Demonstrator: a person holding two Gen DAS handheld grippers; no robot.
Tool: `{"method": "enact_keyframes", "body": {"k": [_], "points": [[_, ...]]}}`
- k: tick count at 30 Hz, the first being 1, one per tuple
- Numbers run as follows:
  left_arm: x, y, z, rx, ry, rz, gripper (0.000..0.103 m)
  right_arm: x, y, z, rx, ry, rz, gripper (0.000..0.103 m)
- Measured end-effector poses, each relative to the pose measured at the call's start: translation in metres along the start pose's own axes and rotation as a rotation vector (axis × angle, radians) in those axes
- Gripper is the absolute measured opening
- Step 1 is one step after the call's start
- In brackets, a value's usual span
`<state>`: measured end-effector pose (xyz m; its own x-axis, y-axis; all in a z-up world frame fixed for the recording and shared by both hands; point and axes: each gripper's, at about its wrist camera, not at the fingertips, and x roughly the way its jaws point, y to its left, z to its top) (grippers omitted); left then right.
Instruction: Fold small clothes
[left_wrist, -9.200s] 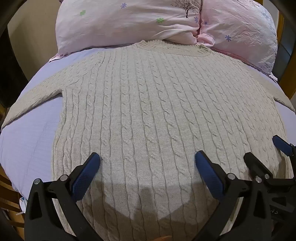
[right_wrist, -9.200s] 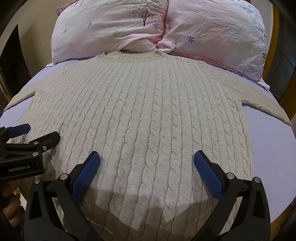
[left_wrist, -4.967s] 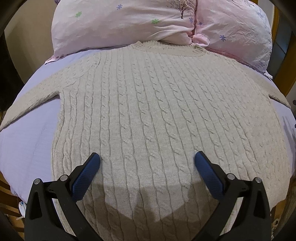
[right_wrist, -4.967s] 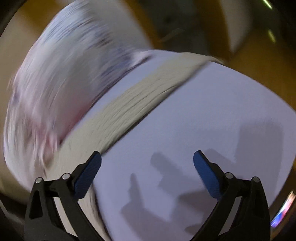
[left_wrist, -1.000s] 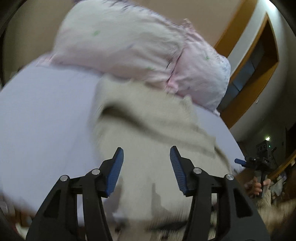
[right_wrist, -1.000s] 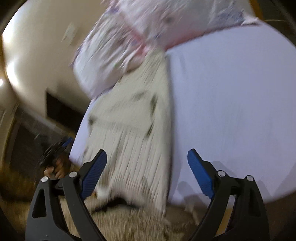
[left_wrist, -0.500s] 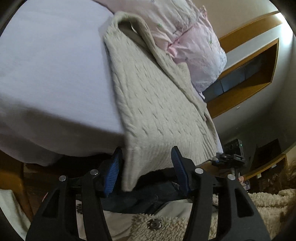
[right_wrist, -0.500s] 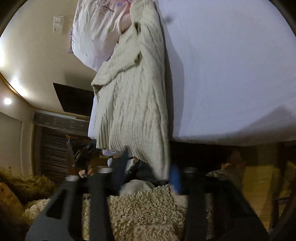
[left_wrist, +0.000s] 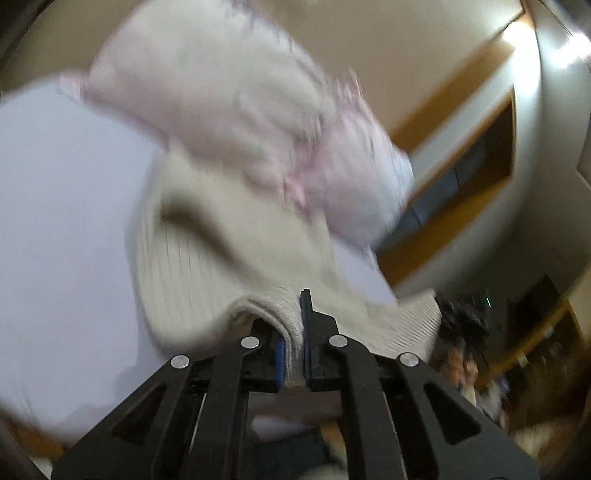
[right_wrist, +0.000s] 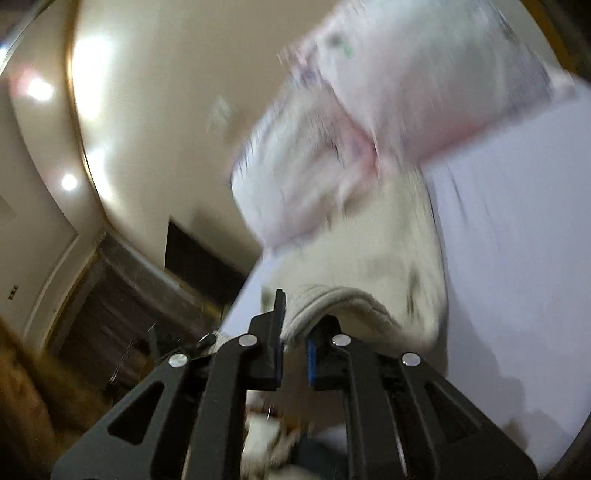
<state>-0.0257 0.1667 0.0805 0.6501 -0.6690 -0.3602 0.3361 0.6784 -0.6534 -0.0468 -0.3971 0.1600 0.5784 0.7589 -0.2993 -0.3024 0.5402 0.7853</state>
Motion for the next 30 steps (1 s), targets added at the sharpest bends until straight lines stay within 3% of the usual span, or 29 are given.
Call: {"method": "enact_keyframes", "body": {"k": [2,4,7,10,12,14,16,17,18,19,20,21,23,27,30], "points": [[0.018,0.005,0.042,-0.018,-0.082,0.055,0.006,0.022,-0.001,0.039,-0.022,-0.082,-0.011,0.009],[0.055,0.015,0.083,-0.027,-0.114,0.144,0.006,0.051,-0.017,0.075,0.005,-0.136,-0.033,0.009],[0.119,0.037,0.115,-0.022,-0.068,0.293,0.006,0.11,-0.047,0.114,0.04,-0.14,-0.16,0.009],[0.162,0.067,0.117,-0.082,0.021,0.373,0.006,0.166,-0.085,0.126,0.11,-0.042,-0.298,0.009],[0.179,0.079,0.116,-0.116,0.067,0.386,0.006,0.203,-0.107,0.125,0.132,0.039,-0.42,0.01],[0.18,0.08,0.117,-0.114,0.084,0.378,0.006,0.215,-0.116,0.123,0.143,0.06,-0.48,0.02],[0.17,0.078,0.12,-0.104,0.106,0.346,0.012,0.213,-0.121,0.125,0.175,0.027,-0.49,0.051],[0.163,0.078,0.121,-0.106,0.111,0.335,0.016,0.207,-0.12,0.126,0.186,-0.003,-0.496,0.081],[0.151,0.077,0.123,-0.111,0.104,0.31,0.031,0.197,-0.117,0.125,0.193,-0.061,-0.505,0.099],[0.14,0.074,0.125,-0.11,0.078,0.308,0.045,0.184,-0.113,0.124,0.191,-0.134,-0.503,0.1],[0.121,0.071,0.125,-0.092,0.014,0.334,0.07,0.172,-0.109,0.121,0.182,-0.186,-0.484,0.101],[0.111,0.069,0.124,-0.077,-0.028,0.359,0.081,0.166,-0.108,0.119,0.176,-0.21,-0.459,0.101],[0.097,0.074,0.118,-0.082,-0.032,0.375,0.081,0.156,-0.107,0.114,0.175,-0.227,-0.418,0.101],[0.098,0.093,0.095,-0.155,0.07,0.364,0.075,0.15,-0.113,0.105,0.178,-0.211,-0.388,0.101],[0.106,0.103,0.074,-0.223,0.125,0.313,0.072,0.162,-0.125,0.103,0.219,-0.175,-0.366,0.101]]}}
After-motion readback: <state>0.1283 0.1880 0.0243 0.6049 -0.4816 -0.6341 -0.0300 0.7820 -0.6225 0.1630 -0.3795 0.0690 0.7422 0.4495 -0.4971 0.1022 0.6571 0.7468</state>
